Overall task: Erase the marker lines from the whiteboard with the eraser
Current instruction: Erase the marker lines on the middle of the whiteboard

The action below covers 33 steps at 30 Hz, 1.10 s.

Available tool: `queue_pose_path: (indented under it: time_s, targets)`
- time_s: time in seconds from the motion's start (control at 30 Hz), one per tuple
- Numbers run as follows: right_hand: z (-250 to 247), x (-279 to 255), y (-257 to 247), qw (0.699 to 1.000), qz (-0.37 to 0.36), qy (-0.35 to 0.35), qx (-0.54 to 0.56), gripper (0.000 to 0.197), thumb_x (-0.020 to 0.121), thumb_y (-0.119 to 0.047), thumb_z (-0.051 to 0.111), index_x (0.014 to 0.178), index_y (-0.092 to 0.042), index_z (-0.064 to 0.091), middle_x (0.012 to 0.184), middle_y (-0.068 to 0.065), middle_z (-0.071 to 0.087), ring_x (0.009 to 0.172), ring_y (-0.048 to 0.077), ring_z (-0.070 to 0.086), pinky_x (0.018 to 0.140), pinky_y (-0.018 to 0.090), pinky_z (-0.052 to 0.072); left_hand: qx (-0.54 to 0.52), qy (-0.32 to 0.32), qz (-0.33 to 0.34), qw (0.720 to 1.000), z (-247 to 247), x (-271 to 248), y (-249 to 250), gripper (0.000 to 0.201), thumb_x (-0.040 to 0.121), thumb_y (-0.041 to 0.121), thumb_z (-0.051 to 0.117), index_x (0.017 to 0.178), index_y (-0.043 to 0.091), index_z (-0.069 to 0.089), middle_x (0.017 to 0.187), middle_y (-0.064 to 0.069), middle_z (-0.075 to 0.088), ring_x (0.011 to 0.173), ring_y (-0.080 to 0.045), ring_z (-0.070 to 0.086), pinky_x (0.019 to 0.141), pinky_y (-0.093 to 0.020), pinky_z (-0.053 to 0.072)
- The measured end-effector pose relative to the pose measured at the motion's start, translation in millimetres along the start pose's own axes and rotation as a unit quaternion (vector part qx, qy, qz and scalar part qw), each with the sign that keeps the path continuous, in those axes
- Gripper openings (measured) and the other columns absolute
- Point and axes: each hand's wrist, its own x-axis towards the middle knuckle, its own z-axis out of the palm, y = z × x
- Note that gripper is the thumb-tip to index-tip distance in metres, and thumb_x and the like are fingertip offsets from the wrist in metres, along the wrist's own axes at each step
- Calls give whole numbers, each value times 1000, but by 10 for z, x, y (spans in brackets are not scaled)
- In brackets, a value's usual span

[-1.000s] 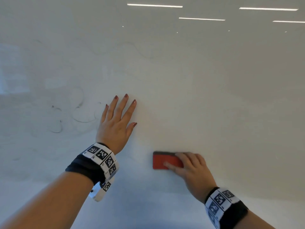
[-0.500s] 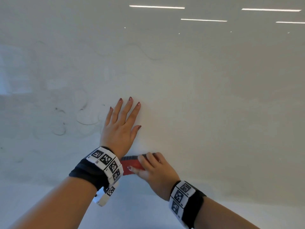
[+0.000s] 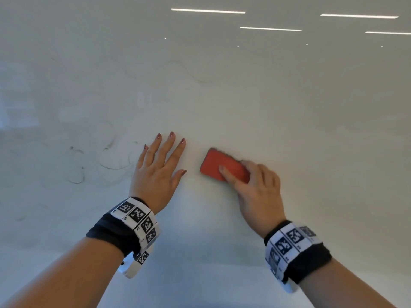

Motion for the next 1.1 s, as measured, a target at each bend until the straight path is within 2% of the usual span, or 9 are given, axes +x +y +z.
queue_pose_path:
  time_s: [0.13, 0.23, 0.37, 0.47, 0.6, 0.7, 0.77, 0.93, 1.1]
  targets:
    - [-178, 352, 135, 995, 80, 54, 16, 68, 83, -10, 64, 141, -37, 41, 128, 14, 42, 107, 33, 39, 90, 48, 31, 15, -6, -3, 1000, -11, 8, 16, 63, 93, 44, 41, 149, 23, 22, 156, -2, 19, 143, -25, 14, 114, -46, 21]
    - [-164, 363, 106, 995, 83, 52, 12, 70, 82, -9, 65, 141, -36, 40, 128, 14, 41, 107, 34, 39, 90, 49, 31, 23, -11, -7, 1000, -21, 6, 38, 63, 92, 44, 41, 149, 23, 22, 156, -3, 17, 143, -26, 14, 113, -47, 23]
    - [-92, 281, 77, 999, 29, 33, -11, 73, 79, -7, 65, 142, -36, 41, 128, 14, 42, 105, 34, 41, 87, 46, 29, 32, -14, -15, 999, -53, 6, 63, 63, 92, 43, 41, 149, 22, 23, 156, -3, 18, 143, -26, 16, 112, -48, 26]
    - [0, 107, -1, 999, -30, -1, -21, 73, 76, -4, 53, 141, -37, 42, 127, 14, 45, 103, 34, 42, 85, 44, 29, 29, -17, -16, 999, -69, 7, 74, 63, 92, 44, 41, 148, 22, 24, 156, -4, 19, 143, -26, 17, 112, -48, 27]
    - [177, -254, -139, 989, -125, -84, -7, 63, 80, -11, 36, 138, -35, 46, 126, 11, 49, 105, 32, 47, 88, 45, 31, 38, -23, -11, 999, -94, 11, 60, 64, 92, 45, 41, 149, 22, 23, 156, -3, 17, 143, -25, 15, 114, -47, 21]
    - [175, -237, -135, 985, -143, -91, -13, 62, 81, -12, 34, 137, -35, 46, 126, 10, 49, 104, 31, 48, 88, 44, 32, 38, -12, -11, 999, -149, 70, 24, 64, 93, 45, 39, 149, 21, 22, 157, -3, 15, 144, -24, 13, 115, -46, 16]
    - [98, -59, -143, 991, -119, -61, -7, 63, 80, -12, 40, 137, -36, 47, 125, 10, 51, 103, 31, 48, 86, 43, 31, 34, 1, -11, 999, -200, 149, -20, 63, 93, 45, 38, 149, 22, 22, 157, -3, 15, 144, -24, 12, 115, -47, 17]
    - [-272, 722, 24, 999, 12, 53, 2, 62, 83, -18, 63, 139, -37, 45, 125, 14, 49, 103, 31, 42, 84, 43, 31, 36, 19, -12, 999, -352, 460, -200, 63, 94, 48, 35, 150, 22, 21, 157, -3, 14, 145, -25, 10, 116, -46, 14]
    - [-480, 1237, 194, 987, 110, 115, 0, 56, 91, -29, 59, 143, -34, 40, 127, 16, 45, 109, 34, 41, 89, 48, 35, 48, 18, -20, 999, -435, 656, -419, 69, 94, 52, 32, 151, 20, 13, 158, -2, 10, 145, -23, 8, 117, -45, 12]
